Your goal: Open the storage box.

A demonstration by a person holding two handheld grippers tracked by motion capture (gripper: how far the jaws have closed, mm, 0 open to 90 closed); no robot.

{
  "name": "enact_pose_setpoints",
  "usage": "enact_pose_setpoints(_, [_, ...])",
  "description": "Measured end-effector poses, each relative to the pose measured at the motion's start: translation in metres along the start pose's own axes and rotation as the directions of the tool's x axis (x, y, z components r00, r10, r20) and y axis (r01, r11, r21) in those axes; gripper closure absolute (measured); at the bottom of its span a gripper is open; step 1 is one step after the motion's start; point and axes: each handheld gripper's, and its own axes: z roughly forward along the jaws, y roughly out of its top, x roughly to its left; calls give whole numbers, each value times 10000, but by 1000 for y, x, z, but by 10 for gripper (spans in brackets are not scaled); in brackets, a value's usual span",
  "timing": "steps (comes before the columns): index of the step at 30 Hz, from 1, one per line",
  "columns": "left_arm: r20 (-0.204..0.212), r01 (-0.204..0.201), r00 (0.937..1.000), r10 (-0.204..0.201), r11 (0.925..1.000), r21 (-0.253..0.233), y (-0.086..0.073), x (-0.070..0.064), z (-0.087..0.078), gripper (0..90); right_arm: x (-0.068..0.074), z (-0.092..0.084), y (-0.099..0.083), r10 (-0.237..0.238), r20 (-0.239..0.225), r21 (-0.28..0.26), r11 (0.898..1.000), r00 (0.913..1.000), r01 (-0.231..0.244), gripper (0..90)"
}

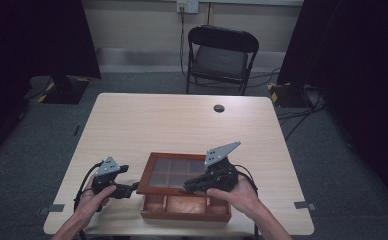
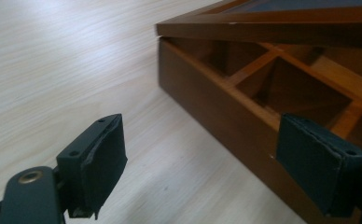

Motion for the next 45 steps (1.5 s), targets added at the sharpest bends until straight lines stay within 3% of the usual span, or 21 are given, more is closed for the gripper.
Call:
enact_pose_setpoints(6, [7,-50,10000,51,9991,-431,4,-3,0,158,-2,-4,7,-78,92,-15,10000,9999,79,833])
enact_pose_setpoints(9, [0,131,9999,-131,9983,-576,6,-4,-2,158,-2,-5,10,-113,95,3,9999,9999,113,834])
enact_pose_setpoints(25, [-171,-275,9995,257,9926,-1182,26,-8,-2,161,-3,-10,18,-270,259,12,9996,9993,269,836])
enact_pose_setpoints(30, [-152,-354,9993,338,9920,-1211,32,-8,-1,161,-4,-10,19,-240,227,11,9997,9995,240,836])
enact_pose_setpoints(36, [14,-157,9999,159,9921,-1245,33,-9,5,158,-5,-11,21,-214,201,61,9998,9996,213,834])
enact_pose_setpoints(38, [13,-281,9996,285,9919,-1237,34,-8,6,156,-6,-11,21,-120,100,90,9999,9999,119,830])
enact_pose_setpoints(45, [73,-471,9988,481,9932,-1067,33,-9,7,151,-8,-18,16,46,600,-239,9997,9982,-32,644])
